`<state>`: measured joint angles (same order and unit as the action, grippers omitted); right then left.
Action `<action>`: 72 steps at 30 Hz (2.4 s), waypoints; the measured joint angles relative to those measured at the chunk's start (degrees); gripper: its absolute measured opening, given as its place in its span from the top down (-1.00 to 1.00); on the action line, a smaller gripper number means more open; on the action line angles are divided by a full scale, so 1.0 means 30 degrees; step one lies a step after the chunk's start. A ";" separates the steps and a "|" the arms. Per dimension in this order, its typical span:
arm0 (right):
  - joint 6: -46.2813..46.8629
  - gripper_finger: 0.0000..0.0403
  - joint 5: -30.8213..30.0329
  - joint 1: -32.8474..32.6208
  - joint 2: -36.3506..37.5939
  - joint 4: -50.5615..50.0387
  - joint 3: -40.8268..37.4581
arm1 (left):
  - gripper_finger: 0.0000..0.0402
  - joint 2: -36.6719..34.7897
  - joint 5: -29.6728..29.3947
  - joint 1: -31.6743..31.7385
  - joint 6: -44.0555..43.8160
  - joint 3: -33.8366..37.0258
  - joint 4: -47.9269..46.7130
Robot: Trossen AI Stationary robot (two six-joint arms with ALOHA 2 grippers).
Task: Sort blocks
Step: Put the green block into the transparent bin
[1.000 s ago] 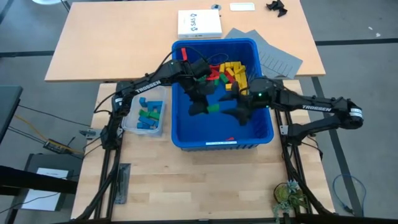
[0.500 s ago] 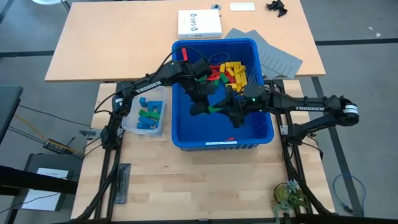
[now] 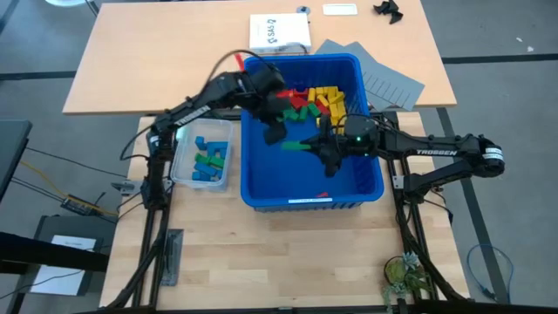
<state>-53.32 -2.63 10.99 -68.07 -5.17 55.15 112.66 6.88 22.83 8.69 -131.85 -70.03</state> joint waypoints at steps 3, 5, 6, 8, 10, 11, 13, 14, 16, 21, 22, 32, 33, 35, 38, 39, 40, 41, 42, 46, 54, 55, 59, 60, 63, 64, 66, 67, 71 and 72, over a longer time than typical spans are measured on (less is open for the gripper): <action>0.2847 0.74 -0.0097 0.0286 0.0000 0.0692 0.0001 | -0.35 -0.1008 -0.1961 -0.0348 0.0112 -0.0006 0.0670; 0.4930 0.74 -0.0168 0.0626 0.0000 0.1260 0.0001 | -0.33 -0.1510 -0.3267 -0.0783 0.0465 -0.0007 0.0698; 0.5937 0.74 -0.0167 0.0823 0.0000 0.1570 0.0001 | -0.32 -0.1637 -0.4026 -0.1032 0.0597 -0.0007 0.0697; 0.7791 0.74 0.0010 0.1190 0.0000 0.2063 0.0008 | -0.31 -0.1671 -0.5225 -0.1603 0.0944 -0.0007 0.0681; 0.9412 0.74 0.0784 0.1619 0.0000 0.2288 0.0089 | -0.30 -0.1594 -0.5974 -0.2080 0.1131 0.0008 0.0726; 1.0106 0.74 0.1283 0.1818 0.0000 0.2286 0.0225 | -0.30 -0.1475 -0.6212 -0.2346 0.1299 0.0015 0.0845; 1.1149 0.74 0.2134 0.2083 0.0002 0.2347 0.0421 | -0.30 -0.1394 -0.6545 -0.2802 0.1609 0.0015 0.1195; 1.1375 0.74 0.2460 0.2155 0.0007 0.2256 0.0463 | -0.30 -0.1368 -0.6670 -0.2974 0.1662 0.0015 0.1211; 1.1715 0.74 0.2793 0.2241 -0.0022 0.2118 0.0665 | -0.30 -0.1233 -0.6724 -0.3206 0.1770 0.0009 0.1533; 1.1918 0.74 0.3288 0.2277 -0.0022 0.2082 0.0868 | -0.30 -0.1217 -0.6536 -0.3341 0.1843 -0.0001 0.1742; 1.1918 0.74 0.3259 0.2270 -0.0022 0.2066 0.0868 | -0.30 -0.1217 -0.6353 -0.3372 0.1870 0.0086 0.1847; 1.1859 0.74 0.3902 0.2568 0.0014 0.2992 0.0977 | -0.29 -0.1166 -0.4495 -0.3504 0.1908 0.0603 0.1737; 1.1873 0.74 0.4223 0.2569 0.0041 0.3051 0.1010 | -0.28 -0.1160 -0.4633 -0.3469 0.1901 0.0713 0.1654; 1.1885 0.74 0.4411 0.2569 0.0058 0.3154 0.1036 | -0.22 -0.1108 -0.4632 -0.3405 0.1904 0.0907 0.1625; 1.1881 0.74 0.4463 0.2569 0.0054 0.2984 0.1028 | -0.02 -0.1137 -0.4617 -0.3397 0.1927 0.1217 0.2032; 1.1881 0.74 0.4466 0.2569 0.0051 0.2923 0.1028 | 0.07 -0.1137 -0.4621 -0.3394 0.1930 0.1244 0.2082; 1.1881 0.74 0.4473 0.2569 0.0051 0.2843 0.1028 | 0.18 -0.1137 -0.4621 -0.3394 0.1930 0.1255 0.2138; 1.1881 0.74 0.4467 0.2569 0.0057 0.2774 0.1028 | 0.29 -0.1137 -0.4621 -0.3394 0.1930 0.1271 0.2251; 1.1881 0.73 0.4440 0.2569 0.0051 0.2739 0.1028 | 0.40 -0.1137 -0.4604 -0.3394 0.1934 0.1275 0.2383; 1.1862 0.65 0.4745 0.2569 0.0058 0.2770 0.1036 | 0.68 -0.1181 -0.4379 -0.3438 0.2387 0.1129 0.2184; 1.1951 0.36 0.3848 0.2588 0.0282 0.2477 0.1017 | 0.68 -0.1317 -0.5041 -0.3407 0.1544 0.1056 0.1441; 1.1957 0.32 0.3663 0.2598 0.0477 0.2432 0.1014 | 0.68 -0.1408 -0.5421 -0.3409 0.1407 0.1056 0.0993; 1.1954 0.14 0.2526 0.2761 0.1600 0.1823 0.1014 | 0.68 -0.2144 -0.6387 -0.3336 0.0433 0.1056 0.0110; 1.1955 0.10 0.2261 0.2848 0.1883 0.1482 0.1021 | 0.68 -0.2431 -0.6543 -0.3345 0.0204 0.1056 -0.0113; 1.1958 -0.01 0.1344 0.3226 0.2723 0.0293 0.1014 | 0.68 -0.3209 -0.7754 -0.3356 -0.0930 0.1047 -0.1514; 1.1957 -0.04 0.1239 0.3380 0.2943 -0.0136 0.1016 | 0.68 -0.3465 -0.8340 -0.3262 -0.1467 0.1168 -0.2097; 1.1955 -0.08 0.1175 0.3753 0.3118 -0.1092 0.1021 | 0.68 -0.3966 -0.9320 -0.2960 -0.2648 0.1470 -0.3254; 1.1970 -0.09 0.1162 0.3887 0.3106 -0.1454 0.1021 | 0.68 -0.4187 -0.9752 -0.2818 -0.3372 0.1625 -0.3987; 1.2579 -0.10 0.1163 0.4398 0.2760 -0.2416 0.1021 | 0.68 -0.5116 -1.1522 -0.2481 -0.6352 0.2941 -0.6599; 1.2750 -0.10 0.1170 0.4502 0.2617 -0.2671 0.1021 | 0.68 -0.5436 -1.1825 -0.2409 -0.7006 0.3544 -0.6763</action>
<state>-15.07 0.88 24.50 -60.22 -13.18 58.22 96.36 -28.60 15.60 -12.33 -121.22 -90.32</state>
